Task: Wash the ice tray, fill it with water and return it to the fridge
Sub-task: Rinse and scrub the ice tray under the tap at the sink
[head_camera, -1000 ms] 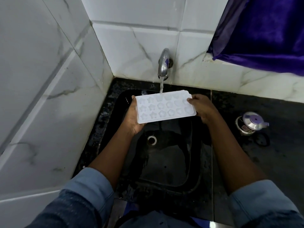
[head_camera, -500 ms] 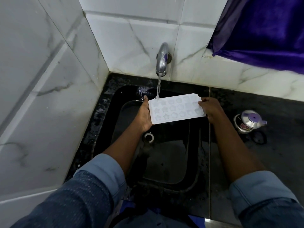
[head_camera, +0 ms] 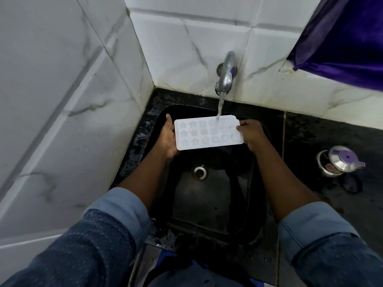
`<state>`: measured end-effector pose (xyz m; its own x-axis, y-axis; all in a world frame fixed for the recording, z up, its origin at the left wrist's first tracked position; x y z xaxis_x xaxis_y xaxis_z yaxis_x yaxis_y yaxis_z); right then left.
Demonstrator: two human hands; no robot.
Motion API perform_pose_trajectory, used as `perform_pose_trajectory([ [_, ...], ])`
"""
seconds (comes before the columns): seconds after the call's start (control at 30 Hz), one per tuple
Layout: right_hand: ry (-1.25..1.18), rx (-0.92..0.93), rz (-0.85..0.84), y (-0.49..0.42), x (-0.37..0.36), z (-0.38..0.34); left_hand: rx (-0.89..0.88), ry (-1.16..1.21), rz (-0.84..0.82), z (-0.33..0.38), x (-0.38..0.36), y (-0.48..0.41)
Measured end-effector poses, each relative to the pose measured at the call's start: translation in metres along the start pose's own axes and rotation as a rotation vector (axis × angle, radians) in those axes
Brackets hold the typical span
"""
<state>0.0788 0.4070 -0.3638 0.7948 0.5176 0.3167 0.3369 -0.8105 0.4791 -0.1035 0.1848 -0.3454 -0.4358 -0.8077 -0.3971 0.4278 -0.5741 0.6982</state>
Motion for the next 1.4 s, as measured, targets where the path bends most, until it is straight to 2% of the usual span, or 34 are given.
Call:
perform_pose_trajectory([
  [0.43, -0.058, -0.078, -0.186, 0.005, -0.071, 0.005, -0.007, 0.036, 0.064, 0.009, 0.072, 0.002],
  [0.73, -0.029, -0.118, -0.198, 0.023, -0.071, 0.029, 0.063, 0.017, 0.084, -0.027, 0.095, 0.003],
  [0.87, -0.059, -0.154, -0.204, 0.028, -0.056, 0.047, 0.105, 0.042, 0.017, -0.044, 0.079, 0.006],
  [1.13, -0.098, -0.198, -0.129, 0.025, -0.013, 0.07, 0.153, 0.04, -0.067, -0.068, 0.042, 0.0],
  [1.4, -0.023, -0.089, 0.048, 0.014, 0.036, 0.06, 0.156, 0.017, -0.114, -0.07, -0.009, -0.006],
])
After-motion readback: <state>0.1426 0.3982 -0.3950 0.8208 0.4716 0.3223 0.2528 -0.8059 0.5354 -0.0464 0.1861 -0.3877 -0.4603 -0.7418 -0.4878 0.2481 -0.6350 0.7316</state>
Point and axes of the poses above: each hand's wrist, its own y-axis away from the middle knuckle, its own x-axis out of the back of the hand, z = x × y, the point moved 7 cm from there along -y, towards the middle knuckle, and after that the axes turned 4 degrees about -y, right-handed, at the moved point
